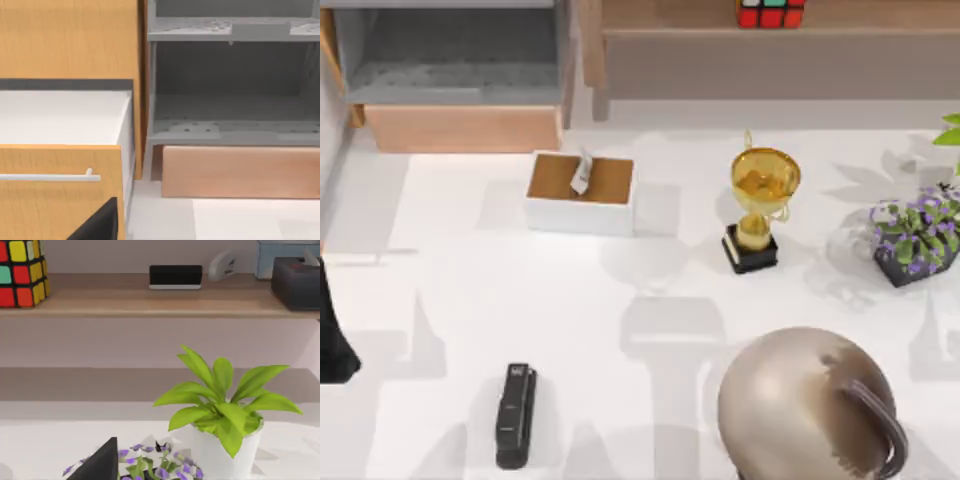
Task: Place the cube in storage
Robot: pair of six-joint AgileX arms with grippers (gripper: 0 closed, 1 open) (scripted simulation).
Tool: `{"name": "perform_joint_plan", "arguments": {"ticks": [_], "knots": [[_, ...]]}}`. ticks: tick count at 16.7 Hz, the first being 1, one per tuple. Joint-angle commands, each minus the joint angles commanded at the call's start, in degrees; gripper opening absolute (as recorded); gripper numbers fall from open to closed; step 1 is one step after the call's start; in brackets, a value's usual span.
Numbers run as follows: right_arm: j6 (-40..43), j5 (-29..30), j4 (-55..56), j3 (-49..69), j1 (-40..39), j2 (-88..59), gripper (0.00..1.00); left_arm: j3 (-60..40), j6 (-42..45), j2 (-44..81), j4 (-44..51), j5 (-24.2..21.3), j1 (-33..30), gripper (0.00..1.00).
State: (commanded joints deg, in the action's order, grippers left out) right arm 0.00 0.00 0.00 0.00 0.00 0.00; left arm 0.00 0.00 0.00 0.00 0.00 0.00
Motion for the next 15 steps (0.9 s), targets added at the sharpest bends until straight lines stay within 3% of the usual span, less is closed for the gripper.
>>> {"name": "perform_joint_plan", "arguments": {"ticks": [4, 7, 11, 15], "knots": [[0.00, 0.00, 0.00, 0.00, 0.00, 0.00, 1.00, -1.71, 0.06, 1.73, -0.61, 1.01, -1.01, 1.00], [0.00, 0.00, 0.00, 0.00, 0.00, 0.00, 1.00, -8.73, 0.24, 8.84, -3.06, 4.78, -4.83, 1.00], [0.00, 0.00, 0.00, 0.00, 0.00, 0.00, 1.00, -24.90, 0.53, 26.73, -8.61, 12.73, -13.09, 1.00], [0.00, 0.00, 0.00, 0.00, 0.00, 0.00, 1.00, -44.94, 0.58, 53.22, -15.86, 21.99, -22.90, 1.00]]}}
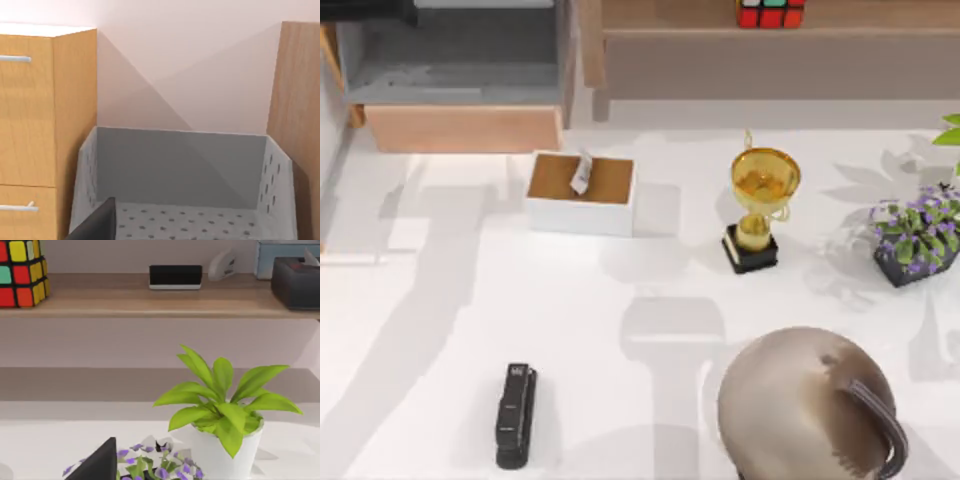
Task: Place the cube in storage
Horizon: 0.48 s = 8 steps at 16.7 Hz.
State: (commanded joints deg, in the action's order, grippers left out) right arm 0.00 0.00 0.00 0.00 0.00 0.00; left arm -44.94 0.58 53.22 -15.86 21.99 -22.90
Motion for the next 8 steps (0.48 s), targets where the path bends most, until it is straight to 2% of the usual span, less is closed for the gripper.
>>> {"name": "perform_joint_plan", "arguments": {"ticks": [8], "knots": [[0.00, 0.00, 0.00, 0.00, 0.00, 0.00, 1.00, -36.78, -0.52, 56.45, -14.71, 16.34, -17.59, 1.00]]}}
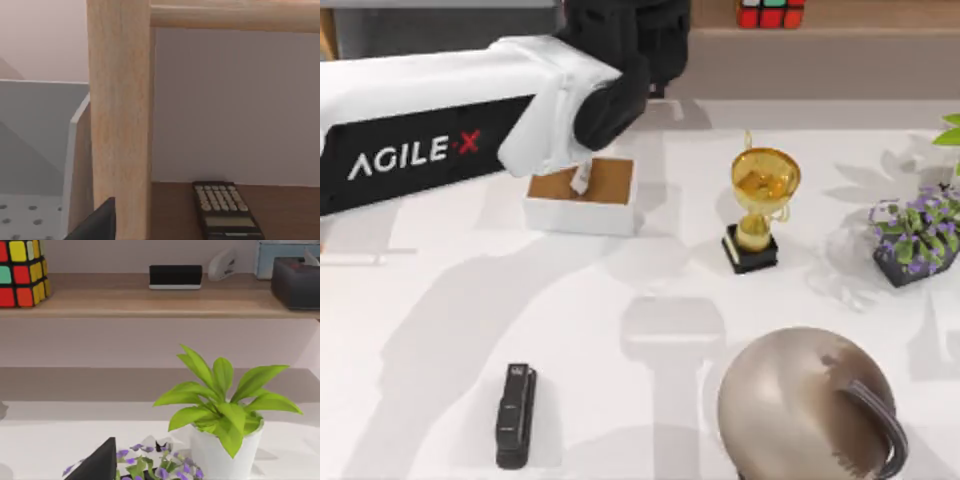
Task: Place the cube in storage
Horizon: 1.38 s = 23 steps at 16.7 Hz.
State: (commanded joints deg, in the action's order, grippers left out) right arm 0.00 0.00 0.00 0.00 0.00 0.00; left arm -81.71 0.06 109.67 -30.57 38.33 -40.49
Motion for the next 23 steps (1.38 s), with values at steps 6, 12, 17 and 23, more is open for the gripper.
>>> {"name": "perform_joint_plan", "arguments": {"ticks": [6, 12, 17, 23], "knots": [[0.00, 0.00, 0.00, 0.00, 0.00, 0.00, 1.00, -16.34, 0.35, 25.85, -7.33, 7.37, -7.88, 1.00], [0.00, 0.00, 0.00, 0.00, 0.00, 0.00, 1.00, -20.34, 0.79, 31.50, -9.20, 9.22, -9.83, 1.00], [0.00, 0.00, 0.00, 0.00, 0.00, 0.00, 1.00, -21.00, 0.74, 31.88, -8.72, 8.90, -9.41, 1.00], [0.00, 0.00, 0.00, 0.00, 0.00, 0.00, 1.00, -32.69, 0.64, 37.90, -3.12, 6.44, -7.11, 1.00]]}}
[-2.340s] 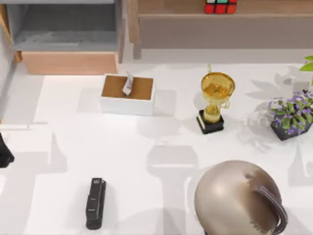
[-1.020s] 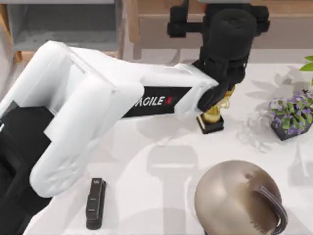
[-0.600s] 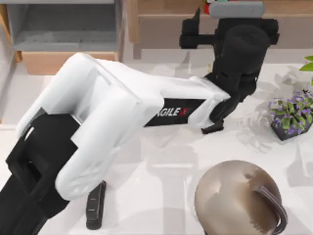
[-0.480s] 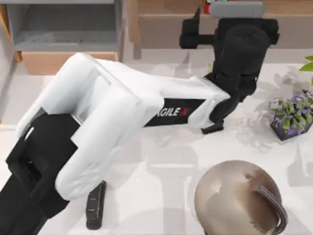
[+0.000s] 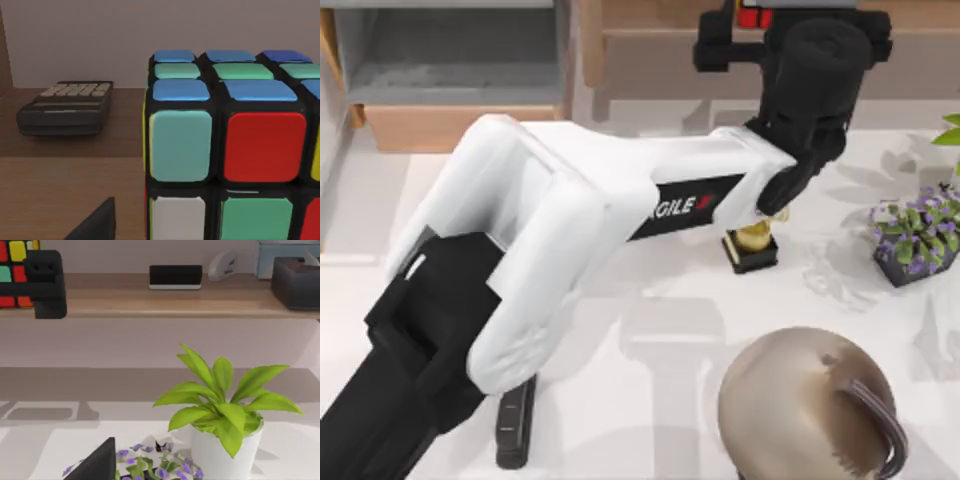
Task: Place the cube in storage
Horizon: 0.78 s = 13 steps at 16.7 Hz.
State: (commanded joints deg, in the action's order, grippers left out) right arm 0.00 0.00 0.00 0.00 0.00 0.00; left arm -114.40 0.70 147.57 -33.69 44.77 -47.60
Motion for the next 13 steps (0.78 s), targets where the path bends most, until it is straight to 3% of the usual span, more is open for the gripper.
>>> {"name": "perform_joint_plan", "arguments": {"ticks": [4, 9, 13], "knots": [[0.00, 0.00, 0.00, 0.00, 0.00, 0.00, 1.00, -7.08, -0.10, 3.63, 3.52, -1.60, 1.57, 1.00], [0.00, 0.00, 0.00, 0.00, 0.00, 0.00, 1.00, -7.76, -0.12, 4.01, 3.86, -1.77, 1.74, 1.00], [0.00, 0.00, 0.00, 0.00, 0.00, 0.00, 1.00, -7.76, -0.12, 4.01, 3.86, -1.77, 1.74, 0.70]]}}
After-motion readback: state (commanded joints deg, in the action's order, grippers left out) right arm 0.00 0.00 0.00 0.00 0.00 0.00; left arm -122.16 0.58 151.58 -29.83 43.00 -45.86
